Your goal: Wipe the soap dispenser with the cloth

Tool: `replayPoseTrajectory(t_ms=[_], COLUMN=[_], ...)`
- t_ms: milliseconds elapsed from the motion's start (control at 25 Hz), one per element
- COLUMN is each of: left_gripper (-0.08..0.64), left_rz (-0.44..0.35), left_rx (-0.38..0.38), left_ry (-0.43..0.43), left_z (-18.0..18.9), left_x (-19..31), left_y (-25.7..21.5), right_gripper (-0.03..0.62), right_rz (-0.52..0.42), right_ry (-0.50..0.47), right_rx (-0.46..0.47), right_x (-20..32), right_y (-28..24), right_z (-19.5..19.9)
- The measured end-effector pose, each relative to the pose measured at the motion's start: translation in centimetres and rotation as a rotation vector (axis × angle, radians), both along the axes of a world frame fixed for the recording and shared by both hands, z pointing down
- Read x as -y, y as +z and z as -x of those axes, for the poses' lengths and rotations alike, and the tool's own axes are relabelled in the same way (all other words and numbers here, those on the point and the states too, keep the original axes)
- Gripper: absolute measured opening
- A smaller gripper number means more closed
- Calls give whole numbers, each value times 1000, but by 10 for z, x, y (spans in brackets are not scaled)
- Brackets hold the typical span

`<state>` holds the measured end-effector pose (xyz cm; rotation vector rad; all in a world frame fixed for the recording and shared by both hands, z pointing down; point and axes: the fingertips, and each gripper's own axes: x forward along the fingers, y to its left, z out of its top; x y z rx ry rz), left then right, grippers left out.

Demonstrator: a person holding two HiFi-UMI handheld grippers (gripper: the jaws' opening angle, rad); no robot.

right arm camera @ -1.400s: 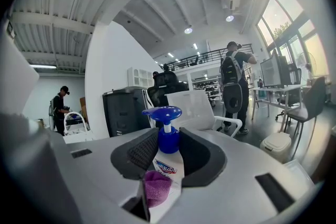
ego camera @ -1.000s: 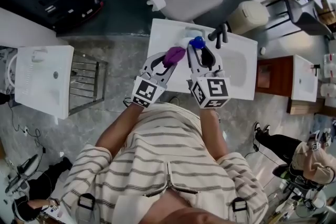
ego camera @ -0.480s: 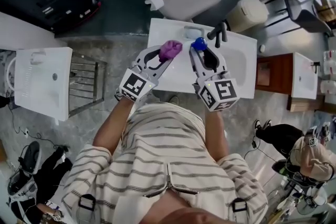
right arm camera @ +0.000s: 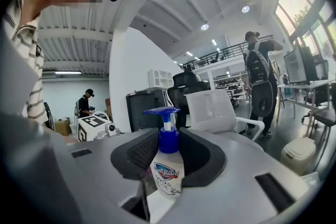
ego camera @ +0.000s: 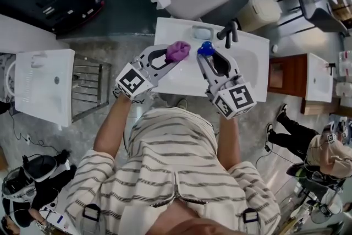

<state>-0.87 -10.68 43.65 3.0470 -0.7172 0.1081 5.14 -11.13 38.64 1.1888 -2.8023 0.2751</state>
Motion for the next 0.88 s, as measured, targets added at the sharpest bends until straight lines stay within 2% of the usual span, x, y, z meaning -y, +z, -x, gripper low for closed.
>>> replayPoseTrajectory(t_ms=[440,880], left_gripper=[117,115], left_rz=[34,34], left_rx=[-71,-48], left_ry=[171,312], left_z=[-5,-15], left_x=[-6,-6], left_y=[-13,-15], right_gripper=[133,133], right_rz=[-25,-56], right_ry=[-99,-168], right_rx=[41,45], right_x=[-14,-26], right_y=[-12,-19], right_z=[9,13])
